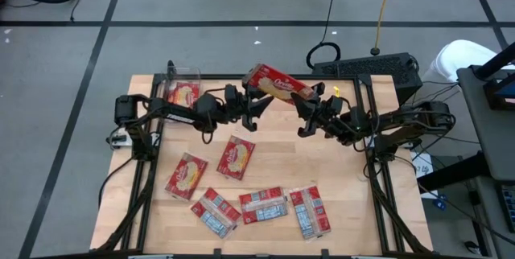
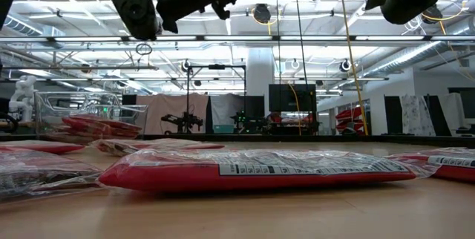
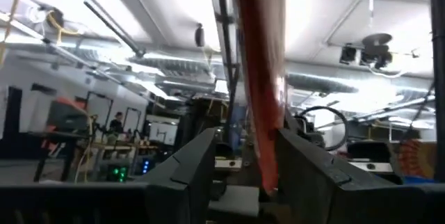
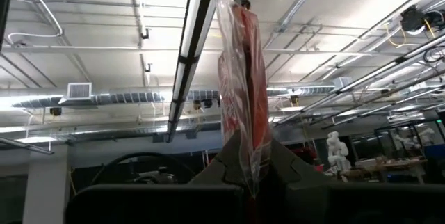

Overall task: Sort popcorn bags into baskets
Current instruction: Put the red popcorn bag into the transparent bin

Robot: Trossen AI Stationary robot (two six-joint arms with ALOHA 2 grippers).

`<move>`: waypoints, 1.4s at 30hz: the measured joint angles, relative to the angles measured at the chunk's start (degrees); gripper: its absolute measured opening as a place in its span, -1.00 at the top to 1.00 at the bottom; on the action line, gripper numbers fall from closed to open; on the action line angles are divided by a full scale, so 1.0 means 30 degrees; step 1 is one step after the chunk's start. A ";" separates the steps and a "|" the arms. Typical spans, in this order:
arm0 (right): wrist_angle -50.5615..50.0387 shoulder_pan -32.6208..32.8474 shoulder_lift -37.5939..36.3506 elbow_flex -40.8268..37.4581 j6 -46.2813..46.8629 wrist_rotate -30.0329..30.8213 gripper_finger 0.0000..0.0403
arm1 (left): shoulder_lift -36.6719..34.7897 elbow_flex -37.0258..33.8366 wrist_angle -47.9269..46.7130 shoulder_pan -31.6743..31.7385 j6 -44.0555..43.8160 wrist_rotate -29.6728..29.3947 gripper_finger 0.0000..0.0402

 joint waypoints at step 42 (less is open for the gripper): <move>-0.3511 0.0034 -0.1176 -0.0106 -0.0154 0.1602 0.53 | 0.0003 0.2317 -0.1594 0.1855 -0.3212 0.4965 0.90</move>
